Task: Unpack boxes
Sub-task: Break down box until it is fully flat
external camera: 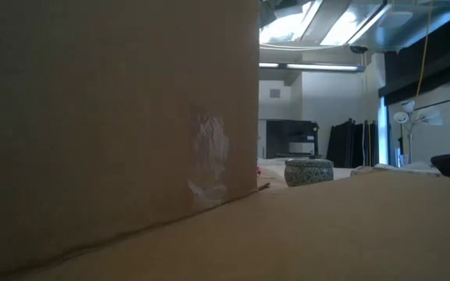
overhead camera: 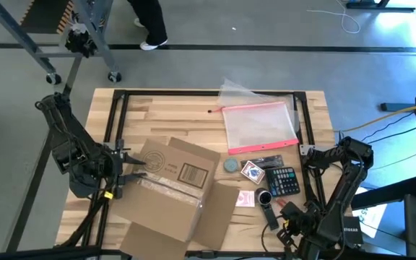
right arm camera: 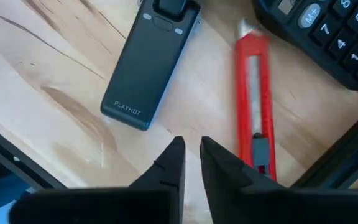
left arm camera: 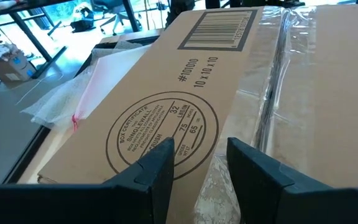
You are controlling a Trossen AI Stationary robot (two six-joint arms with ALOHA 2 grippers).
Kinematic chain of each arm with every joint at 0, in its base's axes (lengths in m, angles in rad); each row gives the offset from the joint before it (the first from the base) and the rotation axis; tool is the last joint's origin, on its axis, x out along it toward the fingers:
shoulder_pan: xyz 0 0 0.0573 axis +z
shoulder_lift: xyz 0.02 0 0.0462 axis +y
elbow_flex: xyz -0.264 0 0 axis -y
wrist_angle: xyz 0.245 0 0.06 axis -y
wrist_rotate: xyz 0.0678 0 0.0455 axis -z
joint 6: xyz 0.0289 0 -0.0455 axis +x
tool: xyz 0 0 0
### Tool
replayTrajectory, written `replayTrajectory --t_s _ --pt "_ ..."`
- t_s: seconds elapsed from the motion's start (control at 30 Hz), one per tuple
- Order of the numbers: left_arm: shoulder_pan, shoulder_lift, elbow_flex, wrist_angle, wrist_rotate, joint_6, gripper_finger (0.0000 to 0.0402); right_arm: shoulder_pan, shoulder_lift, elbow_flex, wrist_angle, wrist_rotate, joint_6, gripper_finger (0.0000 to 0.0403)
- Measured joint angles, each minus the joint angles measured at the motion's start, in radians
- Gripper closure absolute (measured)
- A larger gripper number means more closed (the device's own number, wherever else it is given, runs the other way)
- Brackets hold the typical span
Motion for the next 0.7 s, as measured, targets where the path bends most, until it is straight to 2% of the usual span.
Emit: replayTrajectory --t_s 0.13,0.33,0.5,0.7 --pt "0.0 0.0 0.0 0.0 0.0 -0.005 0.0261 0.0 0.0 -0.021 0.013 0.001 -0.003 0.0348" --pt "0.0 0.0 0.0 0.0 0.0 -0.022 0.0261 -0.001 -0.001 -0.1 0.068 -0.003 -0.021 0.0277" --pt "0.0 0.0 0.001 -0.001 0.0 -0.035 0.0261 -0.033 -0.001 -0.203 0.075 -0.096 -0.038 0.0223" --pt "0.0 0.0 0.001 -0.001 0.019 -0.059 0.0261 -0.099 -0.035 -0.307 0.22 -0.183 -0.211 0.0183"
